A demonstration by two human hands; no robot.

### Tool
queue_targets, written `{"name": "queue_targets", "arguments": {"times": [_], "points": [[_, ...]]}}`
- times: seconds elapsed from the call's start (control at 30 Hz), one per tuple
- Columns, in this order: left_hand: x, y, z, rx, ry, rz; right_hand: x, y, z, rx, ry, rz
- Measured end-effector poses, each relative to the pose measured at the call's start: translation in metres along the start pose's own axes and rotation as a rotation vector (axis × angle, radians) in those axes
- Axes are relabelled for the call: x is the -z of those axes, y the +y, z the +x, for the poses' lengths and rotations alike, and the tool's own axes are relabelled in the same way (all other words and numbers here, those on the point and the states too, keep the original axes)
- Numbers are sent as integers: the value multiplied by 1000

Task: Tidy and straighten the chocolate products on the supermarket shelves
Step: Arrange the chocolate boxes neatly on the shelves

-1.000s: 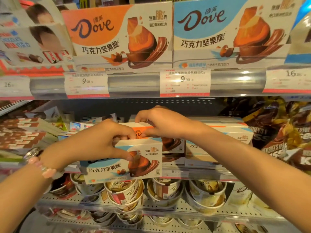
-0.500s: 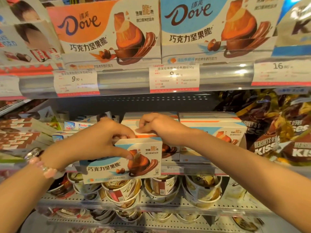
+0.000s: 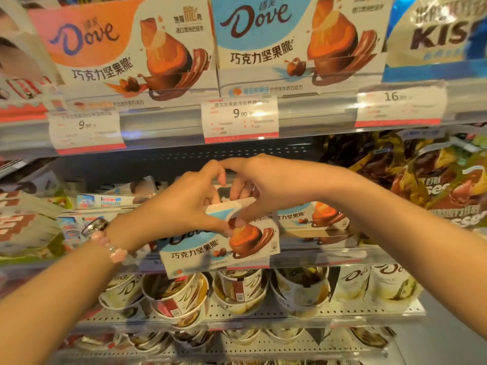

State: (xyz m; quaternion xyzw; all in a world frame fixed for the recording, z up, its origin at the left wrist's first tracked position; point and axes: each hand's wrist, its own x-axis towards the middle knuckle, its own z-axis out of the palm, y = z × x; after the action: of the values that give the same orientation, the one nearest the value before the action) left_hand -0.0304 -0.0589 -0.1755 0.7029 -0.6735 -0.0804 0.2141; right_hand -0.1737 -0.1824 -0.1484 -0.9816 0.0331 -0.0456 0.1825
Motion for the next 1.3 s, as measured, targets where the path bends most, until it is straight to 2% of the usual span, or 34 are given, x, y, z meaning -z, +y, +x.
{"name": "queue_targets", "arguments": {"times": [0.13,0.23,0.33,0.47,0.53,0.73,0.93,1.07,1.2,1.3], "points": [[-7,17,18,-74,120,-101,9,5,-14,-48,74,44],[-13,19,28,-138,186,-137,19,15,-28,-79,73,-25],[-13,5,36,-106,124,-110,31,35,-49,-159,47,-73],[-21,-21,41,-67,-4,61,41,62,-74,-266,55,-3],[-27,-30,42,-75,-38,44,40,72,-80,-300,51,35],[-40,-49,45,-74,-15,22,21,93,-92,-343,91,177],[-40,-50,45,-76,-13,14,6,105,-92,-339,197,65],[-40,-51,43,-76,-18,13,-8,106,-84,-308,199,-132],[-40,-50,41,-66,-19,24,-21,108,-82,-315,256,-172],[-43,-49,40,-55,13,-15,-21,110,-80,-318,235,-191]]}}
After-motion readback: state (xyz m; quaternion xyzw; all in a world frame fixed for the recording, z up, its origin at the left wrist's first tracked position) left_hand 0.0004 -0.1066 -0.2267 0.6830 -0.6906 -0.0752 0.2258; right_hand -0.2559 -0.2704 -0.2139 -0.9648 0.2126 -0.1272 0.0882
